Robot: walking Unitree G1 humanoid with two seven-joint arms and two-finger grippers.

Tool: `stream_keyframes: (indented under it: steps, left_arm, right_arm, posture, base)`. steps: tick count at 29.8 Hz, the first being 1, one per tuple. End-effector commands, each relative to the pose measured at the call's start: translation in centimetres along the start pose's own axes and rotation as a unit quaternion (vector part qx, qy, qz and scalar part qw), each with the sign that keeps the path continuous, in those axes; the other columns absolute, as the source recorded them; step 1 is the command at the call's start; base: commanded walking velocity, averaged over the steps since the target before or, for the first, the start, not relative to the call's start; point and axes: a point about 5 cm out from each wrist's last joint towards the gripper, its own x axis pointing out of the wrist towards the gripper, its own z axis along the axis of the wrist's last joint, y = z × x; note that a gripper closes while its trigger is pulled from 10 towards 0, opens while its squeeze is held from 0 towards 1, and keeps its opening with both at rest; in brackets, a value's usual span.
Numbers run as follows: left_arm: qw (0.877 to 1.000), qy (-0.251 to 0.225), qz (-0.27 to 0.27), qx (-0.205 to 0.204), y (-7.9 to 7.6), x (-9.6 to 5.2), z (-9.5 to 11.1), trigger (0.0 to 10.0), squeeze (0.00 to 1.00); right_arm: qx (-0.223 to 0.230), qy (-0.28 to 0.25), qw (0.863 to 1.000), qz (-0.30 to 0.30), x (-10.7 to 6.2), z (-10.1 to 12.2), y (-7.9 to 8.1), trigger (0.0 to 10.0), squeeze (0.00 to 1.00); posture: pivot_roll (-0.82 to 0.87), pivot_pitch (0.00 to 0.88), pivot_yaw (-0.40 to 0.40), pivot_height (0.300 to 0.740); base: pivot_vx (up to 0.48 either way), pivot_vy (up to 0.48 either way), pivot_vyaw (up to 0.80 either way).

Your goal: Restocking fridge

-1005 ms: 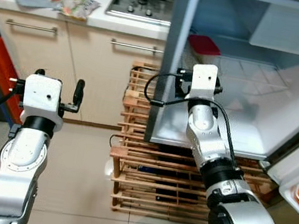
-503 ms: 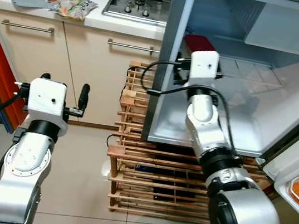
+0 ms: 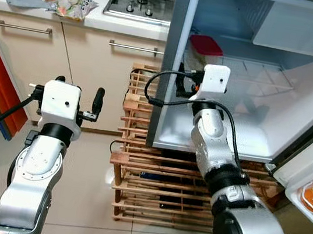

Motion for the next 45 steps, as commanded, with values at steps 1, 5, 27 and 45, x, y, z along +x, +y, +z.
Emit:
stream_keyframes:
  steps: [1, 5, 27, 45]
  left_arm:
    - [1.000, -0.004, -0.005, 0.001, -0.2, 0.2, 0.1, 10.0, 0.00]
    - [1.000, -0.005, -0.014, -0.002, -0.7, 0.4, 0.0, 10.0, 0.00]
    - [1.000, -0.005, -0.019, -0.003, -1.1, 0.2, 0.0, 10.0, 0.00]
    - [1.000, 0.002, -0.009, -0.004, -0.9, -0.1, -0.2, 10.0, 0.00]
  right_arm:
    - [-0.002, -0.005, 1.000, -0.009, 0.1, 0.5, -0.3, 10.0, 0.00]
    - [-0.004, 0.008, 0.998, -0.062, 0.6, 0.5, -1.5, 10.0, 0.00]
    - [-0.030, 0.053, 0.990, -0.131, 1.9, 0.8, -2.3, 10.0, 0.00]
    - [-0.040, 0.058, 0.991, -0.109, 3.7, 2.2, -0.8, 10.0, 0.00]
  posture:
    - [0.02, 0.000, -0.023, 0.740]
    - [0.01, 0.000, -0.020, 0.740]
    - [0.03, 0.000, -0.034, 0.740]
    - [0.04, 0.000, -0.053, 0.740]
  base:
    - [0.000, 0.000, 0.00]
    - [0.000, 0.000, 0.00]
    - [0.000, 0.000, 0.00]
    - [0.000, 0.000, 0.00]
